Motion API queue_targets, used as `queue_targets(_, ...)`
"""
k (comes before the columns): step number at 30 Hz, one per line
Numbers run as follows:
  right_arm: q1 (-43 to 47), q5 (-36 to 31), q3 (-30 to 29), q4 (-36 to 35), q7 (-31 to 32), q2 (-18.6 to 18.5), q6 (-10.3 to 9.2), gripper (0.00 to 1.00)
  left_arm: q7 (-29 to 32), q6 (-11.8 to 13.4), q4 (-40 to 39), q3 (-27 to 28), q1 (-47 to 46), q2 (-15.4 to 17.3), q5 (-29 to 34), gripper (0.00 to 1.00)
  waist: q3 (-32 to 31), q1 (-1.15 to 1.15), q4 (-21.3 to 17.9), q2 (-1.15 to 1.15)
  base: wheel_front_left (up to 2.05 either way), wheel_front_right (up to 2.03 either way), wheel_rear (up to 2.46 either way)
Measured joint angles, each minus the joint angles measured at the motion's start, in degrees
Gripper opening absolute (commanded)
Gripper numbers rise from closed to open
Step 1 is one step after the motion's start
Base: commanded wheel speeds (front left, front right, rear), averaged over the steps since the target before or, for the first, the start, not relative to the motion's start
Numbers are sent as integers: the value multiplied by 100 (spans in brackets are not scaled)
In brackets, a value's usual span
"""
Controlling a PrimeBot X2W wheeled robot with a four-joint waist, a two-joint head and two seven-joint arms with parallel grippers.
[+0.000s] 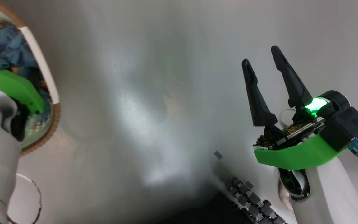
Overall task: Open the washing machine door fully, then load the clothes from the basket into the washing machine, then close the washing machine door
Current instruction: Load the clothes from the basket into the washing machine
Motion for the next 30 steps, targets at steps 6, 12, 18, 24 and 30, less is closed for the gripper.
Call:
queue_targets(6,-1,3,10,4,-41,2,0,100,-74,0,225,-9,-79,30,-9,0,78,0,-126,0,0,0,0)
queue_targets(12,-2,3,-15,5,-41,3,0,100,-203,0,341,-27,-79,-8,-102,0,26,0,-76,0,0,0,0)
queue_targets(18,-2,-1,-131,22,-41,3,0,100,-639,26,396,-86,-80,-136,-103,0,-66,0,92,0,0,0,0)
queue_targets(24,-2,-46,-212,59,-41,3,0,100,-1069,105,412,-137,-81,-202,-79,0,-231,0,256,0,0,0,0)
queue_targets(30,2,-152,-355,102,-41,2,0,100,-1390,162,382,-158,-80,-313,0,0,-484,0,479,0,0,0,0)
